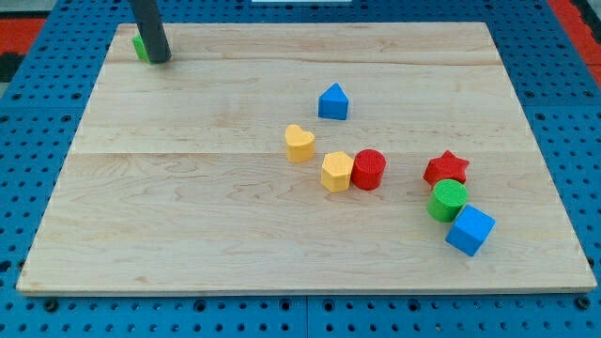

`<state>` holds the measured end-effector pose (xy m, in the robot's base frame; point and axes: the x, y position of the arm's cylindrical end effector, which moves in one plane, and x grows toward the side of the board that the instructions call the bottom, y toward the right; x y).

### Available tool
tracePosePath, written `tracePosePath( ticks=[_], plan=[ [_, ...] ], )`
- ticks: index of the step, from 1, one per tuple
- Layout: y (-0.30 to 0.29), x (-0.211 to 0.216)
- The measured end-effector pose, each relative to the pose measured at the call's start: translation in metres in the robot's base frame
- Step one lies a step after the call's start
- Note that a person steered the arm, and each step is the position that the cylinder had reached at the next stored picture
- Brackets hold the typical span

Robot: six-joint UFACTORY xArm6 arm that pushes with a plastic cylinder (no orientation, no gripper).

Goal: Move the yellow hexagon to the top with the blue cube

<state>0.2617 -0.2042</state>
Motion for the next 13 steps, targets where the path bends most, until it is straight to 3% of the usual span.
tracePosePath(
  ticks=[2, 6, 7, 8, 9, 11, 12, 13],
  plan=[
    [0.049, 0.014],
    [0.059, 0.029],
    [0.119, 0.042],
    [0.165, 0.092],
    [0.09, 0.104],
    [0.036, 0.124],
    [0.075, 0.195],
    [0.155, 0.268]
  ],
)
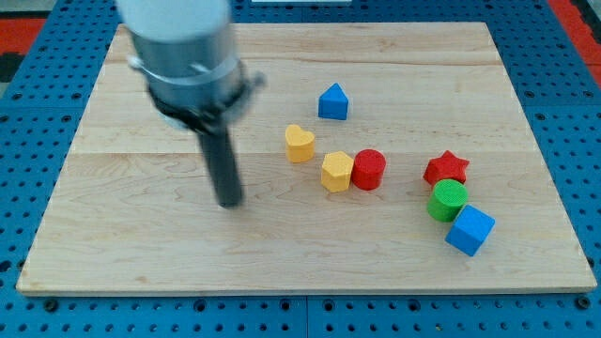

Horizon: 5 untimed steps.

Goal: Move the yellow hexagon to the top with the blue cube

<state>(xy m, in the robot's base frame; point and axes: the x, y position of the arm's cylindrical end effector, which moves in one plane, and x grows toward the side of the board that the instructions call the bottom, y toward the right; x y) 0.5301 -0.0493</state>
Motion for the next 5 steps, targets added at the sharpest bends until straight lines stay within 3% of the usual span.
tracePosePath(
  ticks=[1, 2, 3, 4, 5],
  plan=[
    [0.121, 0.007],
    [0.169, 0.039],
    [0.156, 0.083],
    [0.283, 0.086],
    [0.315, 0.057]
  ],
)
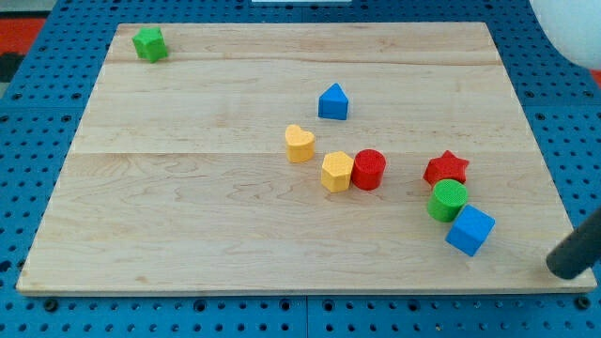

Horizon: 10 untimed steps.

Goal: Move the yellow hexagon to the top with the blue cube

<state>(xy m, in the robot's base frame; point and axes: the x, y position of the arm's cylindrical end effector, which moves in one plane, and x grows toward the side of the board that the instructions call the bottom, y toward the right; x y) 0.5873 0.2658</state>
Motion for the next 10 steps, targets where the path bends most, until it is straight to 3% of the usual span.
tracePosePath(
  ticks=[1, 4, 5, 10],
  plan=[
    [-0.025, -0.023],
    [-0.162, -0.024],
    [-0.194, -0.064],
    [-0.234, -0.132]
  ],
)
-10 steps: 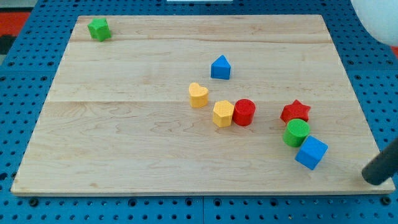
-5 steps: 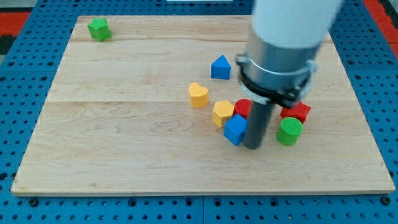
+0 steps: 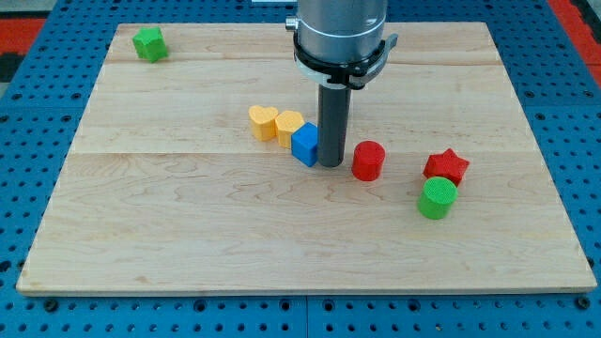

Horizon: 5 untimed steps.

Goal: Move the yellow hexagon to the top with the blue cube

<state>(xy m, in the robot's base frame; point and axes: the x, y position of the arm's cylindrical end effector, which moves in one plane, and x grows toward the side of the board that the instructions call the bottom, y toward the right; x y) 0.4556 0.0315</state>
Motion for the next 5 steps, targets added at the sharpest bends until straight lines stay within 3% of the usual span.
tracePosePath(
  ticks=[2, 5],
  plan=[
    [-0.008, 0.01],
    [-0.011, -0.026]
  ],
)
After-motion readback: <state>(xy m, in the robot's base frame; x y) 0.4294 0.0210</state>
